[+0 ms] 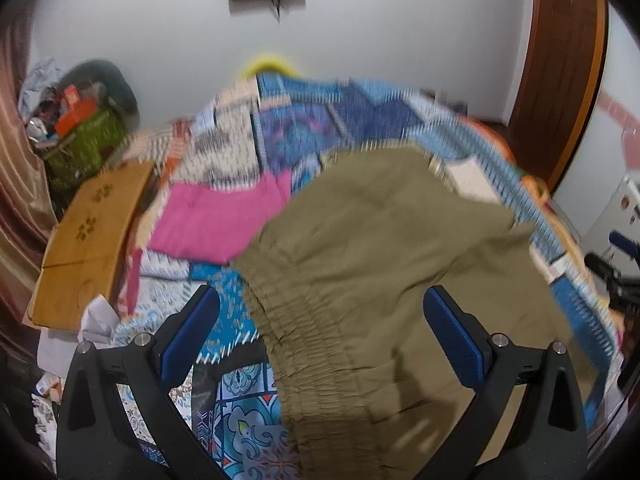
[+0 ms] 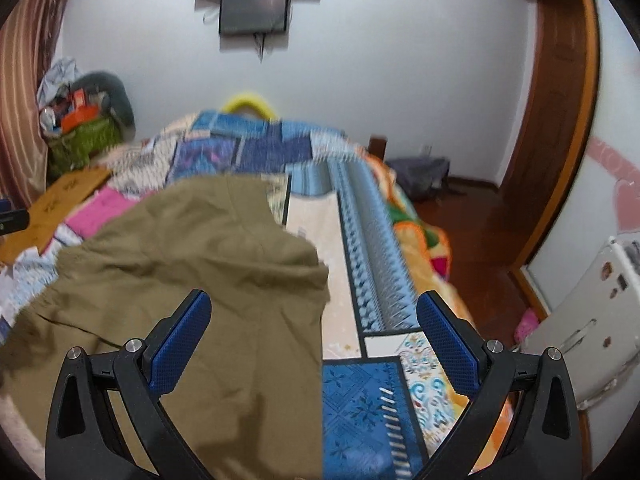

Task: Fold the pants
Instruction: 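Grasp the olive pants waistband with the left tool while the right tool grasps the leg hem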

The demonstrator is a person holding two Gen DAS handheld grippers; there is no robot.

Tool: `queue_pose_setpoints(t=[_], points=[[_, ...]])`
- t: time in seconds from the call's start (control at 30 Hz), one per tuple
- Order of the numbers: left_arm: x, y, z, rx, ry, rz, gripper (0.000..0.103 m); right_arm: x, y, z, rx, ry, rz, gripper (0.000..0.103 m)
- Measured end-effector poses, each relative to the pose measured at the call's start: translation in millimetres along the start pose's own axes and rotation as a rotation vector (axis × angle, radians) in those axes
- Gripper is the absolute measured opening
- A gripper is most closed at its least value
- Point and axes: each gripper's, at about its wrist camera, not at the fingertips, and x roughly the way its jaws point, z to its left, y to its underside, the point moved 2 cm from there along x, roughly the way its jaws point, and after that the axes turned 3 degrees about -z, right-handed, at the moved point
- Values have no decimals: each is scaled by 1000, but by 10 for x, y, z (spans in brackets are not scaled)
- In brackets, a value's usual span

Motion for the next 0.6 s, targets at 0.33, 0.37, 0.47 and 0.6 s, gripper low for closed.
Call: queue_pose_setpoints(t=[0.33,0.37,0.47,0.6], points=[[671,174,189,-16,18,181,103,861,174,-129,23,-92,187,95],[719,186,222,-29,29,194,103,941,177,-122,26,-98,200,92],[824,224,301,-77,72,236,93,1145,198,-105,23,-109,251,83],[939,290,369,-158,155,275,88,1350,246,-90,31,-158,312,79]])
